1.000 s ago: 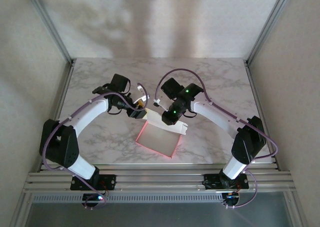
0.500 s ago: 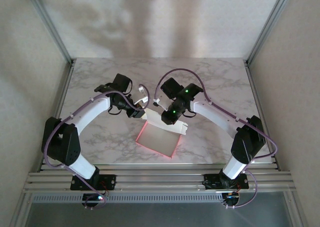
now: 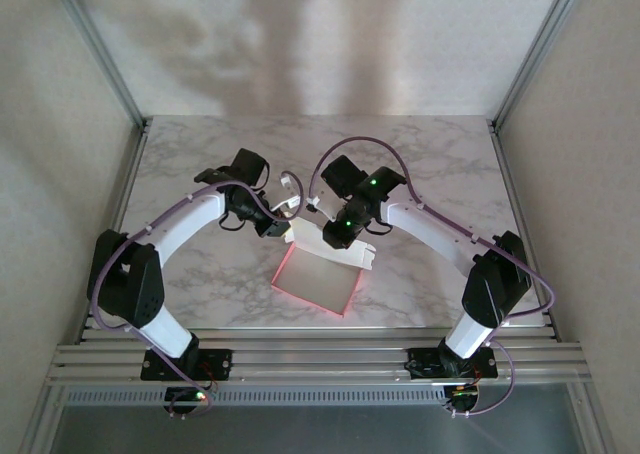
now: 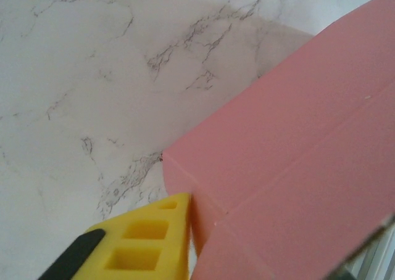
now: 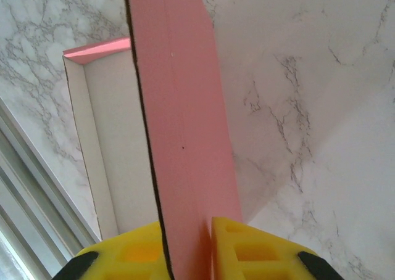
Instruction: Fold the paper box
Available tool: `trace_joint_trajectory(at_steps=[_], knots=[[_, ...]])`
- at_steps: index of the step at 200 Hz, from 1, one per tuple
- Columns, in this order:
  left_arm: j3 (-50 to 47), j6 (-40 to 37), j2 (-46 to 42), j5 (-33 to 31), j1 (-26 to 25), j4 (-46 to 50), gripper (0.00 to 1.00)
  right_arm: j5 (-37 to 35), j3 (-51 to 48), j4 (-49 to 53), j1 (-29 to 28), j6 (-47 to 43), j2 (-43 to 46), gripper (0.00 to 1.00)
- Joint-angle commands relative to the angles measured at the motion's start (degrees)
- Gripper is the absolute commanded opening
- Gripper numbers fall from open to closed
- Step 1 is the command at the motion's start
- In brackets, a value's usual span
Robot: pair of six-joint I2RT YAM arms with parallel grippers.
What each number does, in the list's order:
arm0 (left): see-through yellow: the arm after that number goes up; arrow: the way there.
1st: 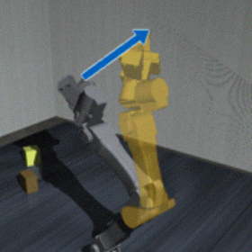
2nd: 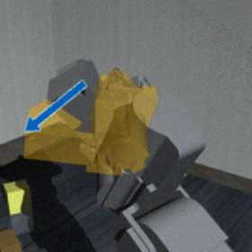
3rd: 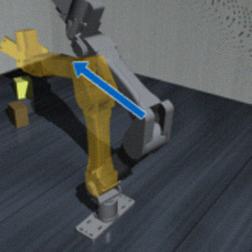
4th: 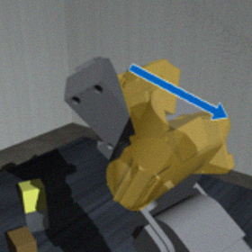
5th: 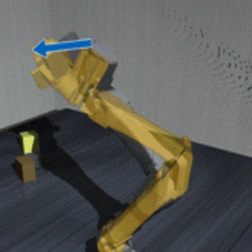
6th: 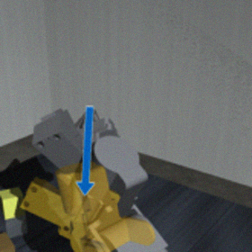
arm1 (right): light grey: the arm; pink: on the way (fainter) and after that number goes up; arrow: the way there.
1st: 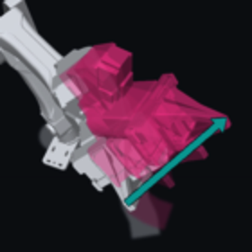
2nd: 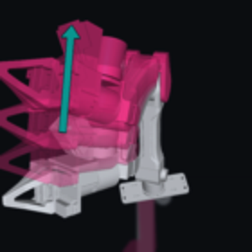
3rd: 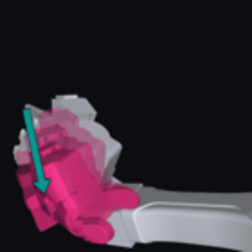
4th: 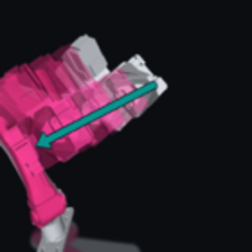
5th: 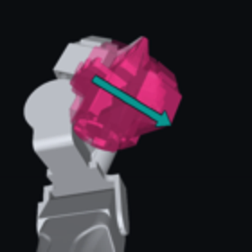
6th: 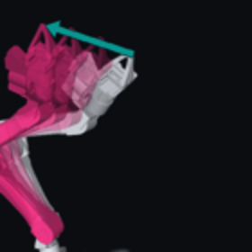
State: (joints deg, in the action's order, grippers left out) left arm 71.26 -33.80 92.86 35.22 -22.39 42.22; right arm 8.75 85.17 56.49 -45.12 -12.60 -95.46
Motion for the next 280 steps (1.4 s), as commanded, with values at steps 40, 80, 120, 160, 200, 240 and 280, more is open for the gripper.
trace_joint_trajectory(at_steps=[40,80,120,160,200,240,280], knots=[[0.90,10.04,1.71,-3.18,-1.88,-1.27,0.02,-0.30,0.14,-1.50,0.36,2.68,-0.49,0.17],[-2.88,17.34,-3.06,-7.45,-3.13,-9.84,0.00,-3.18,-2.78,-6.34,0.39,8.12,3.05,0.26],[-5.68,22.20,-7.07,-11.98,-4.80,-14.09,0.00,-8.70,-5.10,-8.81,1.94,14.17,6.96,0.43],[-7.71,24.33,-9.38,-13.55,-6.06,-14.88,0.00,-5.04,-5.76,-4.77,6.40,17.22,11.36,0.63],[-8.29,24.25,-8.51,-15.13,-6.94,-14.38,0.00,0.63,-9.14,0.54,10.80,14.09,15.94,0.66],[-6.89,22.49,-6.91,-15.52,-7.14,-13.07,0.00,-0.25,-8.54,4.99,10.94,8.29,15.83,0.65],[-6.08,21.94,-6.19,-16.81,-7.29,-12.03,0.00,-3.52,-7.96,7.32,10.98,7.59,14.27,0.58]])
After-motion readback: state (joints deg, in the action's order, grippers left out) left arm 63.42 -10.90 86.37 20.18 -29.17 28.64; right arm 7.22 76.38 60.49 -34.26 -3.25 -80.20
